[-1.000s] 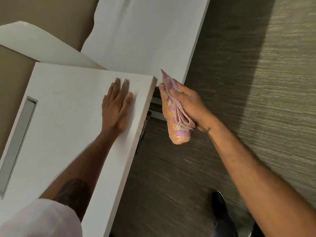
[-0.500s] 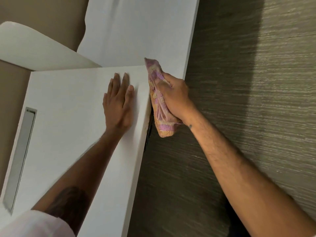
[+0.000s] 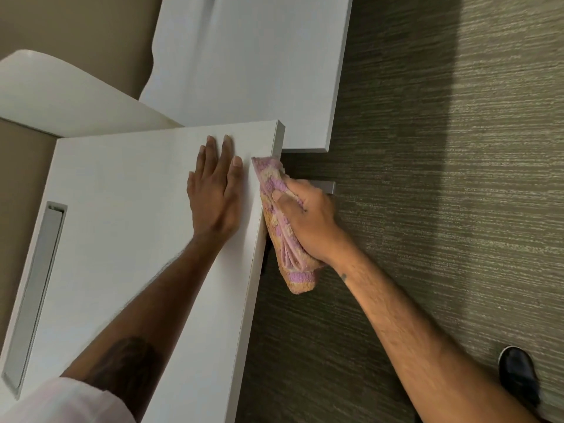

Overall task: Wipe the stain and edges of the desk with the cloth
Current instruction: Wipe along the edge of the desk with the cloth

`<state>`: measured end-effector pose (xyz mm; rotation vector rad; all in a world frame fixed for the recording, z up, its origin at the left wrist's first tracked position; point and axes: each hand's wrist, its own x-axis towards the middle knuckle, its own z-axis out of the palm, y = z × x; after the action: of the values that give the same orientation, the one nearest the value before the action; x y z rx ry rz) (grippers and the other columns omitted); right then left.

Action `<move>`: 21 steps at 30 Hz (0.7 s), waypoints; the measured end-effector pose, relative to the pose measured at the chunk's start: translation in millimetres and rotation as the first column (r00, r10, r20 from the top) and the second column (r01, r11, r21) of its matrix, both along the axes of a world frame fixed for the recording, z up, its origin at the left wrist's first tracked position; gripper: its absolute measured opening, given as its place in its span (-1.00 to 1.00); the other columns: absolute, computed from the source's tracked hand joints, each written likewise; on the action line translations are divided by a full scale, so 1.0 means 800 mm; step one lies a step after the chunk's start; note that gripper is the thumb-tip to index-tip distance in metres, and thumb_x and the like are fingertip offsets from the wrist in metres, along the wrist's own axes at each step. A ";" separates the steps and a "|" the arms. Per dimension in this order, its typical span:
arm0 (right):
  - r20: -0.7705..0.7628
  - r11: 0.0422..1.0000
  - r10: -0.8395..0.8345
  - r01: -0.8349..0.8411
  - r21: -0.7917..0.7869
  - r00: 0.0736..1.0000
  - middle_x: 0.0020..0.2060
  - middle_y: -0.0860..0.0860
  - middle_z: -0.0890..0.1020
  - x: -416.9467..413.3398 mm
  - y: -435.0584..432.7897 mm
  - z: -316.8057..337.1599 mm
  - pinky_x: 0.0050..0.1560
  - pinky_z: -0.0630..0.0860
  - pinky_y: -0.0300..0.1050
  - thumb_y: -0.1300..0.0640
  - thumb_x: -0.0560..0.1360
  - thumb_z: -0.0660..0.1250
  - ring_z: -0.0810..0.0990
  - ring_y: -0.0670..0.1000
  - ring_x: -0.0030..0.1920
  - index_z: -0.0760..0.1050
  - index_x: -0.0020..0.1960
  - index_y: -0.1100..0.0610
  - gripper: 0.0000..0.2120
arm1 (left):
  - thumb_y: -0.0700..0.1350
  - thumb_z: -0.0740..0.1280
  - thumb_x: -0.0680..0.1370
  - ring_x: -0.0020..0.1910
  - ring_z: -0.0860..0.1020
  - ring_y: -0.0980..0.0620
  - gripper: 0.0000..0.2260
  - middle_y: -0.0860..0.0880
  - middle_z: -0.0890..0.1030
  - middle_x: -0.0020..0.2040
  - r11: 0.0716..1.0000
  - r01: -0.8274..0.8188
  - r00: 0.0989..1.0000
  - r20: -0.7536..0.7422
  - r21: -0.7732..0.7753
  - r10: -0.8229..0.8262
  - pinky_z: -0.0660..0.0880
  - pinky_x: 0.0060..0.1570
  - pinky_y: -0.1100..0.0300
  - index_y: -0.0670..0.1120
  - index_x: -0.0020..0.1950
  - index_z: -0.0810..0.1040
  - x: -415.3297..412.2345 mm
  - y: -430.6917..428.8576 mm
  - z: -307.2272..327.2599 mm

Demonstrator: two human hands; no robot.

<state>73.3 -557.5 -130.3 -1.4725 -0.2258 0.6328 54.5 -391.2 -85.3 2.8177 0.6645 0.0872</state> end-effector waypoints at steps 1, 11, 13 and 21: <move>0.008 1.000 0.005 -0.005 -0.001 1.000 0.14 0.10 0.58 -0.007 -0.001 -0.001 0.17 0.57 0.25 0.08 0.67 0.21 0.60 0.10 0.12 0.53 0.38 0.12 -0.67 | 0.20 -0.12 0.65 0.63 -0.07 0.02 -0.47 0.01 0.01 0.66 1.000 0.002 1.000 -0.001 0.001 -0.002 -0.07 0.57 -0.16 0.10 0.62 0.06 0.000 0.000 0.000; -0.013 0.993 0.096 -0.095 0.066 0.995 0.24 0.11 0.57 -0.077 -0.013 -0.017 0.27 0.55 0.18 0.14 0.68 0.23 0.57 0.07 0.23 0.42 0.49 0.13 -0.61 | 0.21 -0.13 0.63 0.63 -0.08 0.02 -0.44 0.01 -0.01 0.66 1.000 0.017 1.000 -0.002 -0.012 -0.017 -0.12 0.55 -0.15 0.10 0.62 0.04 -0.001 -0.001 0.001; 0.023 0.990 0.131 -0.132 0.058 0.991 0.27 0.10 0.56 -0.082 -0.016 -0.021 0.30 0.53 0.15 0.14 0.67 0.24 0.56 0.05 0.26 0.41 0.49 0.15 -0.60 | 0.21 -0.12 0.63 0.63 -0.07 0.02 -0.44 0.01 0.00 0.66 1.000 0.017 1.000 0.005 -0.013 -0.017 -0.12 0.56 -0.16 0.10 0.62 0.05 -0.001 0.000 0.000; 0.122 0.962 0.260 -0.268 0.056 0.958 0.27 0.04 0.59 -0.114 -0.031 -0.042 0.29 0.54 0.05 0.11 0.63 0.30 0.56 0.00 0.24 0.38 0.48 0.16 -0.56 | 0.20 -0.11 0.65 0.63 -0.05 0.04 -0.48 0.03 0.02 0.66 1.000 0.007 1.000 0.015 -0.009 -0.007 -0.09 0.56 -0.17 0.13 0.61 0.06 -0.001 0.005 -0.005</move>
<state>-17.7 -582.0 -163.5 -1.4213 -0.5366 0.7480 53.5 -387.5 -88.9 2.8079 0.6500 0.1040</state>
